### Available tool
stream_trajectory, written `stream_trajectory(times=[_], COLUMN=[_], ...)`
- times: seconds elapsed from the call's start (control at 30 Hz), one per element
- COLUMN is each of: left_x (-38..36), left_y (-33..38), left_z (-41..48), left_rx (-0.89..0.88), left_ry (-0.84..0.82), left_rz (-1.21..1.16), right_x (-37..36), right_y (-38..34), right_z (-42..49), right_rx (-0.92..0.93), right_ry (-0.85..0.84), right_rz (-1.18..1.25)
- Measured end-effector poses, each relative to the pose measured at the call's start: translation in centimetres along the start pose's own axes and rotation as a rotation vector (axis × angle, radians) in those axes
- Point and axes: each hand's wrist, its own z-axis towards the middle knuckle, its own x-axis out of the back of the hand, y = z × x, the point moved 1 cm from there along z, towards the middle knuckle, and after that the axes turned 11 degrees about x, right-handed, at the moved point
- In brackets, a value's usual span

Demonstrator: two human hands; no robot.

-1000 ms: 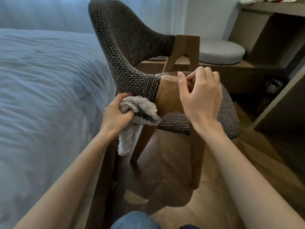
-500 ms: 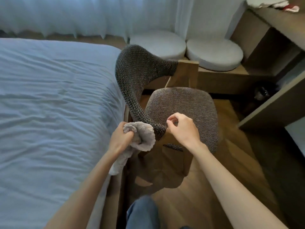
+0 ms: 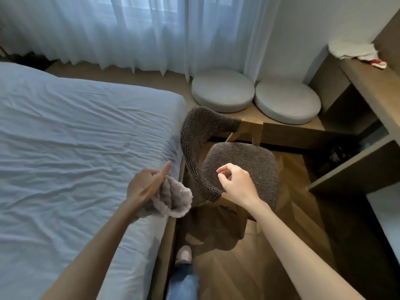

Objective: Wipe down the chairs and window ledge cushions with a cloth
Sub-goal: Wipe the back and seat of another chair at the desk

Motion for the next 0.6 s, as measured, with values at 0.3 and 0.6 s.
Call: stream_trajectory(times=[0.3,0.6], left_x=[-0.9,-4.7], left_y=[3.1,5.8], left_z=[15.7,31.1], left_rx=[-0.145,-0.258], left_ry=[-0.182,-0.478], left_rz=[0.183,0.307], right_x=[-5.7,-13.7], right_y=[1.3,3.2], right_z=[10.9,20.3], right_rx=[-0.160,-0.302], right_ry=[-0.044,-0.144], right_rz=[0.081,0.149])
